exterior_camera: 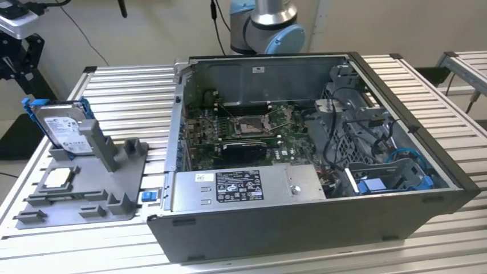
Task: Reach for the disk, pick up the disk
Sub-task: 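Pick up the disk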
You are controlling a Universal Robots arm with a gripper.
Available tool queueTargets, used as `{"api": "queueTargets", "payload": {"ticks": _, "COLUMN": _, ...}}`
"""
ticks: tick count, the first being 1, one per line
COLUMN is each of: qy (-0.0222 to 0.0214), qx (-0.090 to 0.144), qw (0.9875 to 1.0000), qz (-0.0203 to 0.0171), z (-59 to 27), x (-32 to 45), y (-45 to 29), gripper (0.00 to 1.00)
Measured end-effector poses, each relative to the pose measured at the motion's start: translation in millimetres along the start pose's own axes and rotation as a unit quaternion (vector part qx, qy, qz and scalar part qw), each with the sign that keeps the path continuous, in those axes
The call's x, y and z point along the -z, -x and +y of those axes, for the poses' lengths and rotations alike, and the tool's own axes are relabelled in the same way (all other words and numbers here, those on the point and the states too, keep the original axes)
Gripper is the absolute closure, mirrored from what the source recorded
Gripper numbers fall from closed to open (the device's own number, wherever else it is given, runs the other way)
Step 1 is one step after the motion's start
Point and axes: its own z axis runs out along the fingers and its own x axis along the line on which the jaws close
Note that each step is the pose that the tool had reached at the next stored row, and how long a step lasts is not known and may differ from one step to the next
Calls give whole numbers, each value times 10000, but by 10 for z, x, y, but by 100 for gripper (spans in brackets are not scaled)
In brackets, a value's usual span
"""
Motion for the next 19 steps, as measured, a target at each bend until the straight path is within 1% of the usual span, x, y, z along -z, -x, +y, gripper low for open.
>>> {"api": "queueTargets", "payload": {"ticks": 6, "qy": 0, "qx": 9, "qw": 10000, "qz": 0, "z": 0, "x": 0, "y": 0, "gripper": 100}}
{"api": "queueTargets", "payload": {"ticks": 9, "qy": 0, "qx": 70, "qw": 10000, "qz": 2, "z": 0, "x": 0, "y": 0, "gripper": 100}}
{"api": "queueTargets", "payload": {"ticks": 14, "qy": 0, "qx": 348, "qw": 9994, "qz": 12, "z": 0, "x": 0, "y": 0, "gripper": 100}}
{"api": "queueTargets", "payload": {"ticks": 17, "qy": 0, "qx": 537, "qw": 9986, "qz": 19, "z": 0, "x": 0, "y": 0, "gripper": 100}}
{"api": "queueTargets", "payload": {"ticks": 19, "qy": -1, "qx": 671, "qw": 9977, "qz": 23, "z": 0, "x": 0, "y": 0, "gripper": 100}}
